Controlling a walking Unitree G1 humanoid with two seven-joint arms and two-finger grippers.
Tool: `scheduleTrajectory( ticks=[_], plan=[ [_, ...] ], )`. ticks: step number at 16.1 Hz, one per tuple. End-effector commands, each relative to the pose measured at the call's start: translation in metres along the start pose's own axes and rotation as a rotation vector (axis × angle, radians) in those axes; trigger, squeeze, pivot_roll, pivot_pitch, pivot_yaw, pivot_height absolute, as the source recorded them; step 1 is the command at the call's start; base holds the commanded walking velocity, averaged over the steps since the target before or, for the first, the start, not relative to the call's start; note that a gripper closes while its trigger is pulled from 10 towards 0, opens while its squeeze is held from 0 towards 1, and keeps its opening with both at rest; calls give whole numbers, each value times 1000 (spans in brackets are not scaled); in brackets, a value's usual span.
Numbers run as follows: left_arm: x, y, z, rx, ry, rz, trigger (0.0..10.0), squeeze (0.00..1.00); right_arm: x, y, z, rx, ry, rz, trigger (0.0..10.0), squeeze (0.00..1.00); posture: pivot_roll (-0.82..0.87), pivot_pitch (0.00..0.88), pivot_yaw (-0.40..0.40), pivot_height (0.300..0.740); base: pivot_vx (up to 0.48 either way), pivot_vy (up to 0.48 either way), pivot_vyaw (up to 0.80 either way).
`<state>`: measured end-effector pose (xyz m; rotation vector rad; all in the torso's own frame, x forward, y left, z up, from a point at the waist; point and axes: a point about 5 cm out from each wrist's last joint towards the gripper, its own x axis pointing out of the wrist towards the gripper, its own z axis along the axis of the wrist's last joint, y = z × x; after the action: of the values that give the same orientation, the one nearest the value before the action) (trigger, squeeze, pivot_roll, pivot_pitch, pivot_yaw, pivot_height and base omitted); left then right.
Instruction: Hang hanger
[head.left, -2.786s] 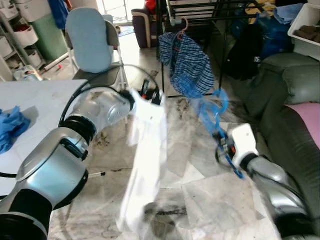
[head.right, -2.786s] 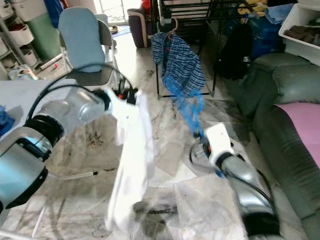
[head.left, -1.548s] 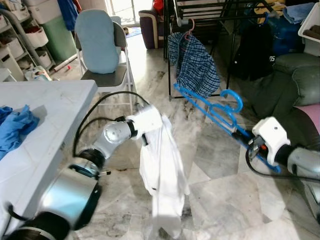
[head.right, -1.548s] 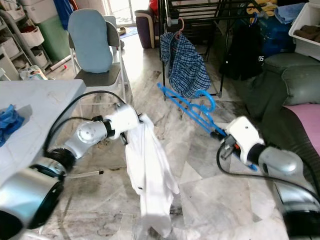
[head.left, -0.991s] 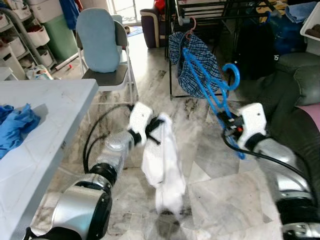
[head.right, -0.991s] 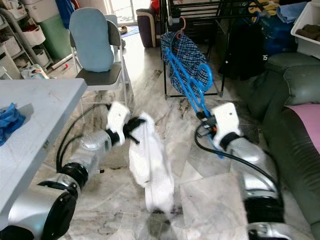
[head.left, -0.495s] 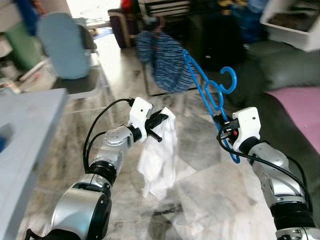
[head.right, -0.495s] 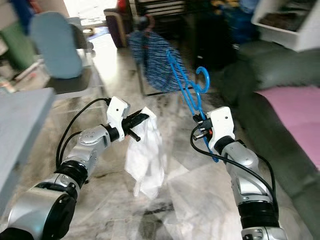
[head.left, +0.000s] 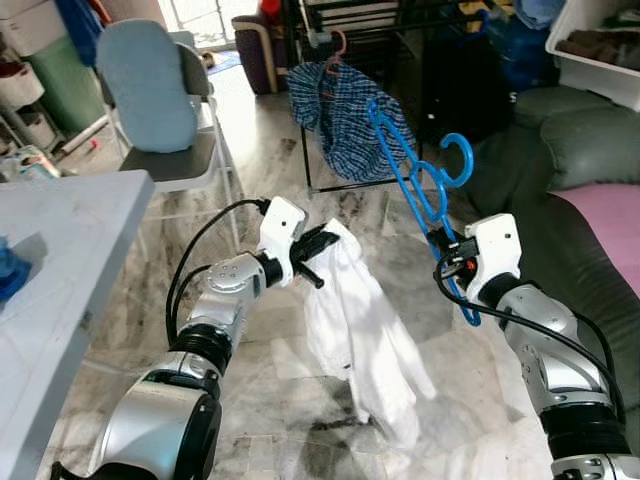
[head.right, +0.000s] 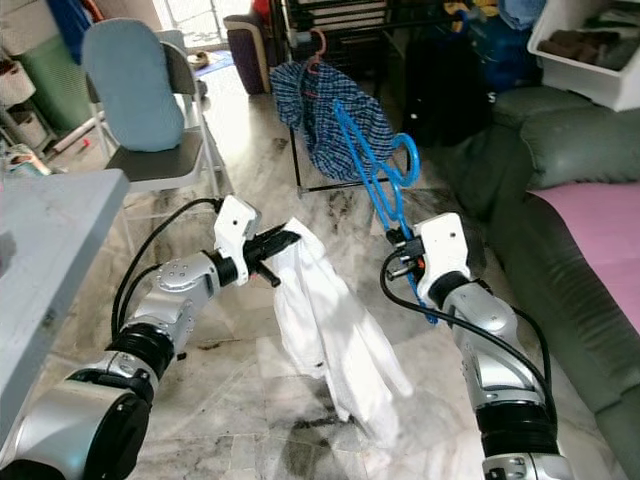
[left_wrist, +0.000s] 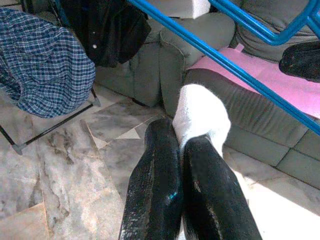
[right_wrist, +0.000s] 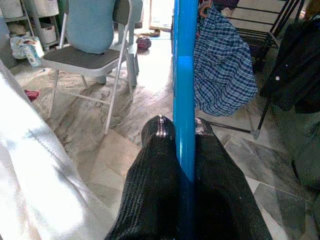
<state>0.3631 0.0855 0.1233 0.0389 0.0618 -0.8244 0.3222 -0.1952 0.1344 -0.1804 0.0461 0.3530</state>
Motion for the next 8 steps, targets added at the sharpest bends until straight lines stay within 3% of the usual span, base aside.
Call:
scheduleTrajectory(
  ticks=[1, 4, 8],
  plan=[
    [-2, 4, 7, 18, -24, 3, 10000, 0, 2, 0, 5, -6, -12, 4, 10000, 0, -176, 0, 84, 740, 240, 0, 0],
    [-1, 1, 6, 21, -18, -9, 10000, 0, 3, 2, 4, -6, -7, 10, 10000, 0, -179, 0, 84, 740, 0, 0, -140],
    [0, -1, 4, 21, -10, -23, 10000, 0, 3, 3, 3, -11, -4, 20, 10000, 0, -181, 0, 80, 740, 259, 0, -527]
  ],
)
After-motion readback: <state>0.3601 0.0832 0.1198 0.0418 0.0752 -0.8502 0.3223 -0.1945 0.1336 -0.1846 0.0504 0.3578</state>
